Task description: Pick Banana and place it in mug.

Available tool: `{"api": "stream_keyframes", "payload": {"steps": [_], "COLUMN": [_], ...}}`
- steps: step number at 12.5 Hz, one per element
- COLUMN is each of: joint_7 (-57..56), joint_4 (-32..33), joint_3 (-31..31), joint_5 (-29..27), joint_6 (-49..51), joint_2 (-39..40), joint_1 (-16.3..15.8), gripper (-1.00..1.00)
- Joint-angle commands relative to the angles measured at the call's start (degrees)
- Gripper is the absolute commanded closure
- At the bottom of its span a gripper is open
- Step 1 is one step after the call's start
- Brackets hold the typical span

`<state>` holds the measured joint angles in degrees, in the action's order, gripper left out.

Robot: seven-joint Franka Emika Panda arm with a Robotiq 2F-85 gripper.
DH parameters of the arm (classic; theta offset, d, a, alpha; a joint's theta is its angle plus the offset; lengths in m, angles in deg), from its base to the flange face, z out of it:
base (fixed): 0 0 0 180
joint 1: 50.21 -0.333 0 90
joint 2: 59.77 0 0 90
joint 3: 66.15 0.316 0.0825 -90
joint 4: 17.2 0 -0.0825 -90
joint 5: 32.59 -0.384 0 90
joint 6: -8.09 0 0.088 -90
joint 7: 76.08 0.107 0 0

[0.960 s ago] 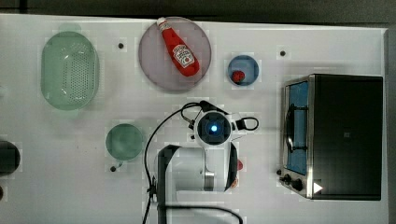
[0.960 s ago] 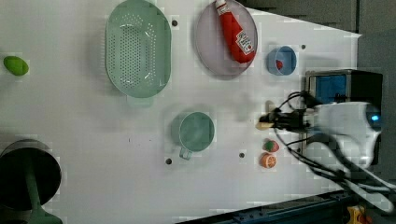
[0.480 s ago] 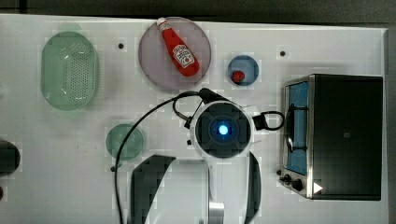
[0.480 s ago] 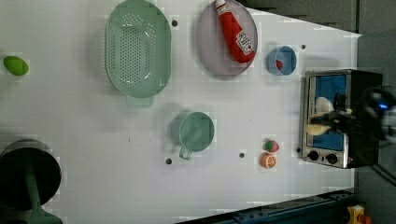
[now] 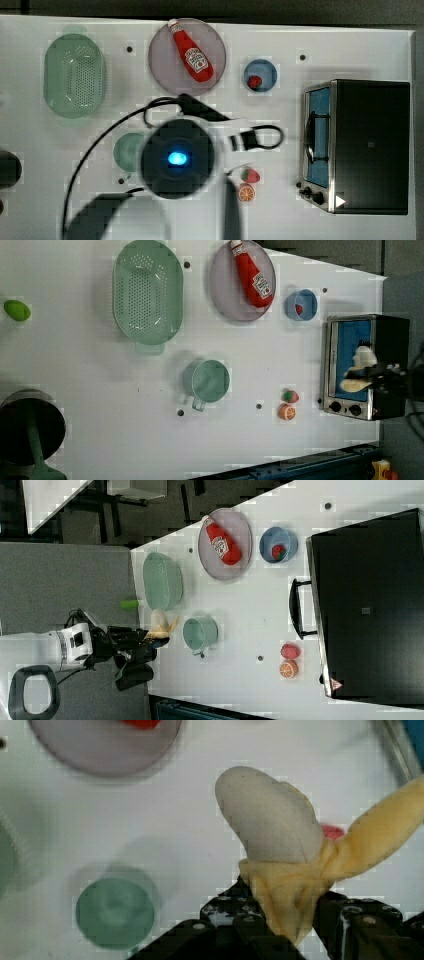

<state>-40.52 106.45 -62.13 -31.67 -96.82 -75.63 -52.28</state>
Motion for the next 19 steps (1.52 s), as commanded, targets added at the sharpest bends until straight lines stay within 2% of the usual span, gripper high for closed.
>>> {"api": "stream_keyframes", "payload": {"steps": [1,2,6,9,12,13,14,17,18,19], "joint_7": [16.81,24.71,35.11,37.71,37.94,37.94,37.94,37.99,37.99,37.97], "joint_4": [1.85,2.94,8.22,11.85,11.79,11.77,11.68,11.87,11.61,11.58], "joint_3": [8.74,12.58,18.9,20.08,19.62,19.42,19.34,18.95,18.84,18.84], "joint_5": [-5.22,-8.58,-8.93,-8.48,-8.17,-7.98,-7.98,-7.98,-7.98,-7.99], "joint_6": [0.01,-1.23,-17.54,-30.0,-33.24,-34.76,-38.88,-41.47,-41.41,-41.22], "joint_2": [2.38,2.95,8.14,14.75,21.68,23.67,25.57,27.34,27.02,26.56], "joint_1": [-2.31,-2.45,-2.48,-2.48,-2.47,-2.47,-2.47,-2.45,-2.45,-2.44], "gripper": [0.34,0.34,0.34,0.34,0.29,0.09,-0.23,-0.86,-0.99,-1.0]}}
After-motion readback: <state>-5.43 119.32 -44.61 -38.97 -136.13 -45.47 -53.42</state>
